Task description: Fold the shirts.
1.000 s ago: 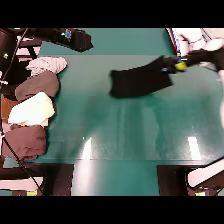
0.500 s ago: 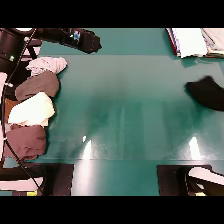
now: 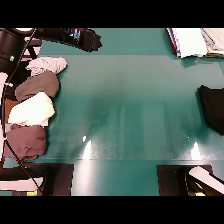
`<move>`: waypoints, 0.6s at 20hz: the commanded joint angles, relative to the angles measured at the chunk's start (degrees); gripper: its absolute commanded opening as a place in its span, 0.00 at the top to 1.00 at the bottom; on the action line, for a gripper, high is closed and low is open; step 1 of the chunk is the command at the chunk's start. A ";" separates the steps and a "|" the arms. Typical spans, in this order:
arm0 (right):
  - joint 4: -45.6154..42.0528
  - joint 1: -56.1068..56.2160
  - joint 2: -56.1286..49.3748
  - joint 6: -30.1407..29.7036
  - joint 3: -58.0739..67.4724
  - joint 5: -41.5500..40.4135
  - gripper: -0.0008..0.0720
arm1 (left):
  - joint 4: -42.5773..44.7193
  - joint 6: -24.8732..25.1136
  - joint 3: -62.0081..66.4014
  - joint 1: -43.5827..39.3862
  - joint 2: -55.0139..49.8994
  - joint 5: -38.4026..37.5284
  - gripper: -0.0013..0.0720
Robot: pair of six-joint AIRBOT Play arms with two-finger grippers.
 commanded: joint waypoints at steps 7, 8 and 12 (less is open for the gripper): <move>8.44 4.35 5.40 2.03 8.00 4.68 0.14 | 0.22 -0.04 0.00 -0.04 0.00 0.31 0.95; 12.50 8.13 6.82 0.57 7.32 3.26 0.14 | 0.24 -0.02 0.00 -0.04 0.00 0.74 0.95; 15.63 27.10 11.85 -0.52 4.48 -3.54 0.16 | 0.57 -0.04 0.00 -0.04 0.00 -0.52 0.95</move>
